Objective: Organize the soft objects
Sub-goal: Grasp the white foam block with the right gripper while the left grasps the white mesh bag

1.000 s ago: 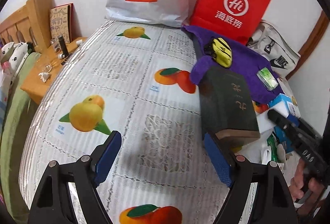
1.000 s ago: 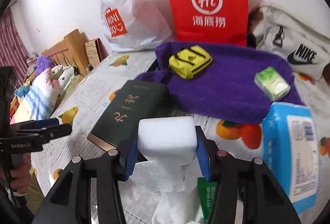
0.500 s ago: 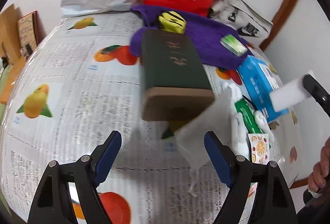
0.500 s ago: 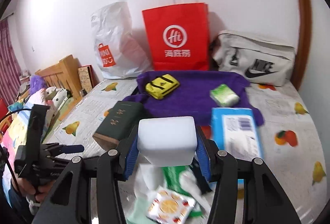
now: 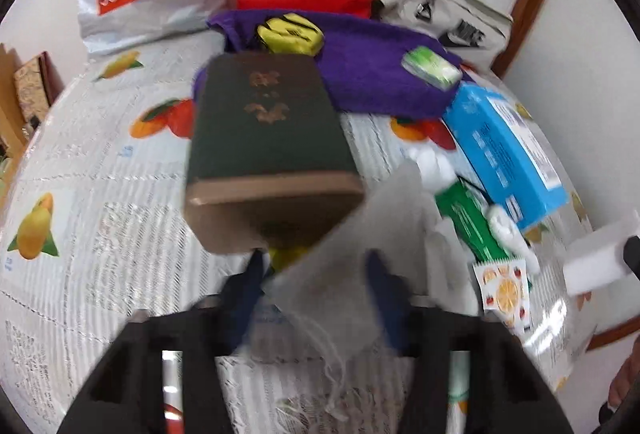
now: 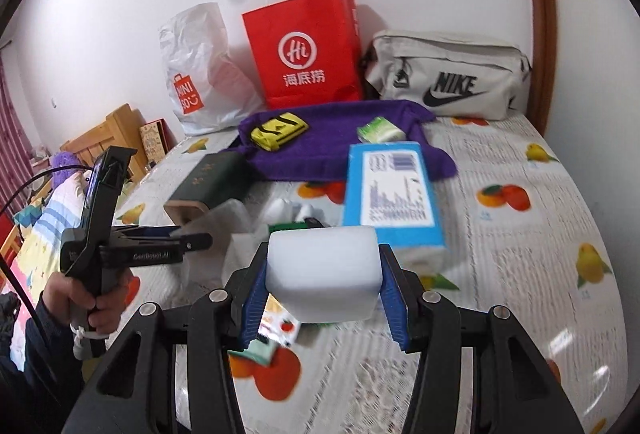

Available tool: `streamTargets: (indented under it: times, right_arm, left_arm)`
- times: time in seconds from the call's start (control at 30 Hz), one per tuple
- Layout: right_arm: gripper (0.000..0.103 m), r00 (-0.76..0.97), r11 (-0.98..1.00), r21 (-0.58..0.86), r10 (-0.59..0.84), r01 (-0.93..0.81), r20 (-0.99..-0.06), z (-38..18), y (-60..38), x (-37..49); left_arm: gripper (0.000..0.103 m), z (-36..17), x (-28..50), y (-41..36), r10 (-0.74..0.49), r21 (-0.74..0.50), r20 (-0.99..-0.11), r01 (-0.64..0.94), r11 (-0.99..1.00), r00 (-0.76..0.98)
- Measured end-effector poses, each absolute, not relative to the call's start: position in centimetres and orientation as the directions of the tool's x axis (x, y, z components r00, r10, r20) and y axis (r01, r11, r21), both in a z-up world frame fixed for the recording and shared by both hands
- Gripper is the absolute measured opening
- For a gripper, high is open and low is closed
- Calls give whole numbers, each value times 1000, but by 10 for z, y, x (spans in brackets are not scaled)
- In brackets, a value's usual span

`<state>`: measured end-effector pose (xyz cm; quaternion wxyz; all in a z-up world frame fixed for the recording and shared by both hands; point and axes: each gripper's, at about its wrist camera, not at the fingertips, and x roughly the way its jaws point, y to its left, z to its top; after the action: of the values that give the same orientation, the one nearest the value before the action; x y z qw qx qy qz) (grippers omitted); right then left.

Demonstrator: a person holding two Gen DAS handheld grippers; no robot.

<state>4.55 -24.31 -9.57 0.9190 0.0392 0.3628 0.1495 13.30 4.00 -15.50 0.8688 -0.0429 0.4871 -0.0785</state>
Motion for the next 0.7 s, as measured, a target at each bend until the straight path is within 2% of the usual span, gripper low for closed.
streamTargets:
  times: [0.07,0.17,0.4,0.43,0.5,0.53,0.7]
  right_arm:
    - [50,690,953,184,301,-240,-659,-100,-249,42]
    - [50,686,954,195,298,-226,-664,-107,-255,39]
    - [51,672,943,238,332,-232,-662,-115,-259,33]
    - [51,671,942,241,335,-232,-662,-116,-260,32]
    - [51,669,940,247,340,-233,-661,-116,-260,31]
    - [51,668,940,248,341,-234,-661,-117,-260,31]
    - [51,665,943,243,331,-225,-669,-121,-261,29]
  left_arm:
    - [25,-155,125,41,-167,-136,-844,99,986,510]
    - [19,-156,110,45,-138,-103,-854,97,990,502]
    - [19,-155,79,62,-125,-100,-861,77,992,494]
    - [23,-151,78,62,-138,-107,-852,88,990,506]
    - [56,-143,83,60,-145,-111,-831,94,989,538]
    - [61,-141,85,58,-146,-111,-821,97,989,552]
    - [63,-137,110,45,-148,-104,-800,110,989,582]
